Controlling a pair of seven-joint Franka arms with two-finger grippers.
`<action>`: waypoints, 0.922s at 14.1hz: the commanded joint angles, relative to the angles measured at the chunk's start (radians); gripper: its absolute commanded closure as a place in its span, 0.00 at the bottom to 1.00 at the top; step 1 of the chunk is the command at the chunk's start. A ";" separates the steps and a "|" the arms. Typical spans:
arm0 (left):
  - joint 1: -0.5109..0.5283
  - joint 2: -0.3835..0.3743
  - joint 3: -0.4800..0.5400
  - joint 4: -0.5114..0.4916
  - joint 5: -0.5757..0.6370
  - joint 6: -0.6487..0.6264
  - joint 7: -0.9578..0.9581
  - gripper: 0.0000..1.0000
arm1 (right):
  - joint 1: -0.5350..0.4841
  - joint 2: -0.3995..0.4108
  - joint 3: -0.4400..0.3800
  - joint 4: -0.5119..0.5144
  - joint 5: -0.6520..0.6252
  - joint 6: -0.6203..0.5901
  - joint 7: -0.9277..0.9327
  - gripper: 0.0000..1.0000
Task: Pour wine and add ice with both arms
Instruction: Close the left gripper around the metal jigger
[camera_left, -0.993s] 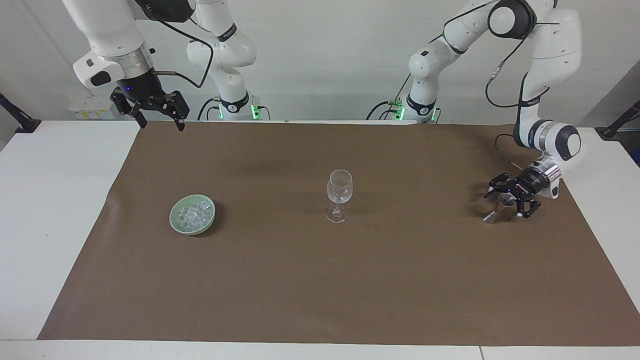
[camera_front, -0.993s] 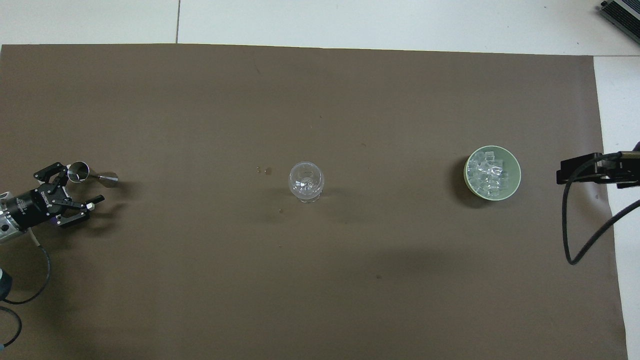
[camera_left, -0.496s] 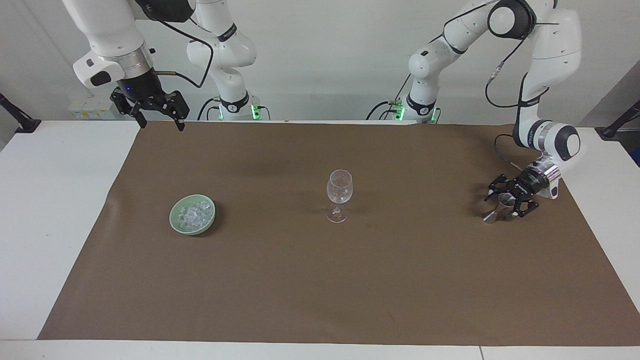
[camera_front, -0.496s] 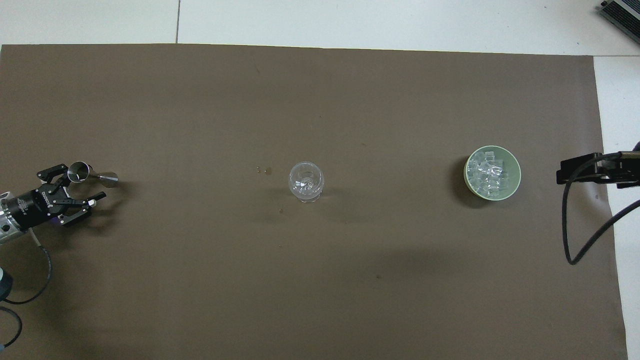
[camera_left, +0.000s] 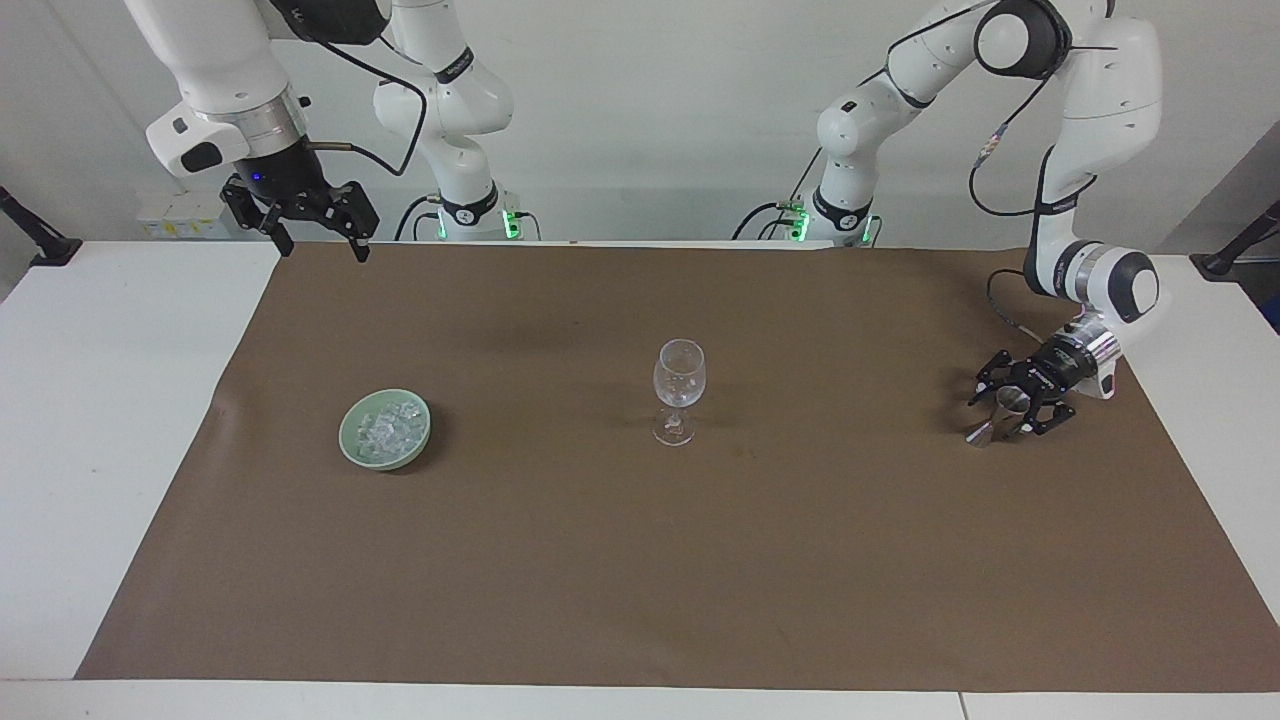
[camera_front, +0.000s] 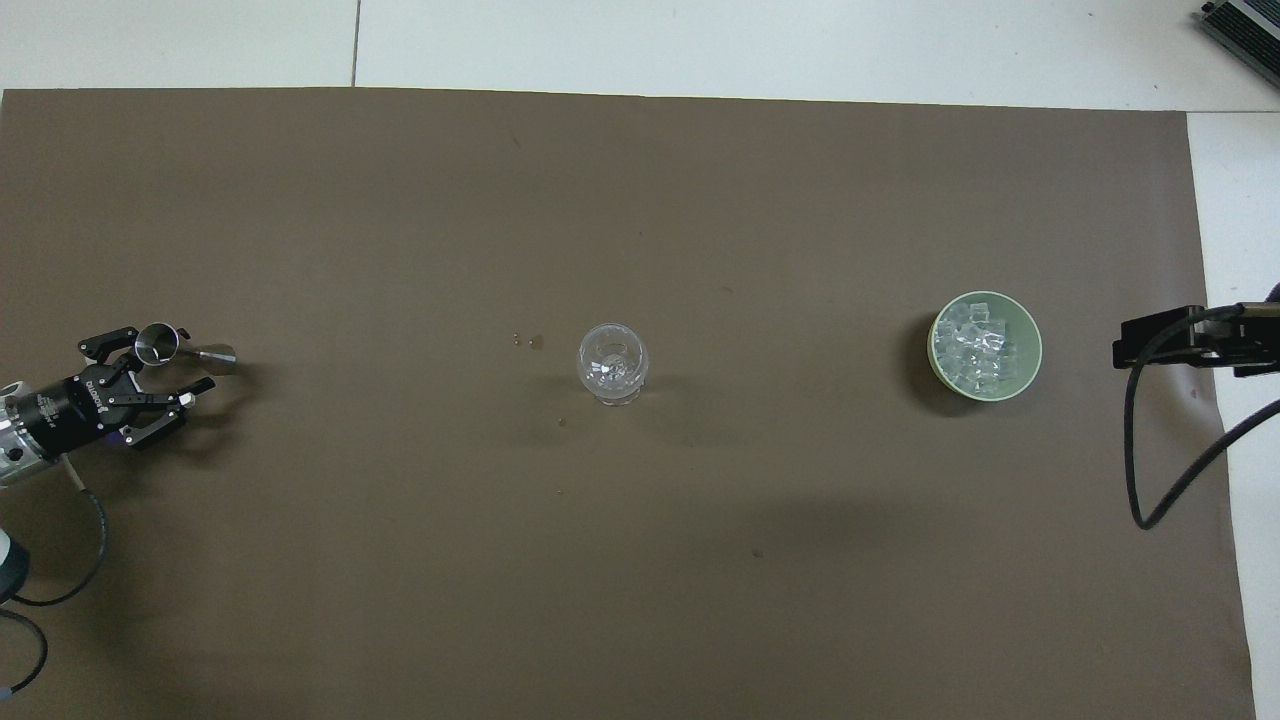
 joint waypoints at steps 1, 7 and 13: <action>-0.020 -0.003 0.009 -0.016 -0.035 0.016 0.020 0.34 | -0.005 -0.022 0.005 -0.027 0.012 0.012 0.004 0.00; -0.018 -0.005 0.011 -0.016 -0.037 0.016 0.031 0.49 | -0.005 -0.022 0.005 -0.027 0.012 0.012 0.004 0.00; -0.017 -0.005 0.011 -0.008 -0.038 0.013 0.031 0.87 | -0.005 -0.022 0.005 -0.027 0.012 0.012 0.004 0.00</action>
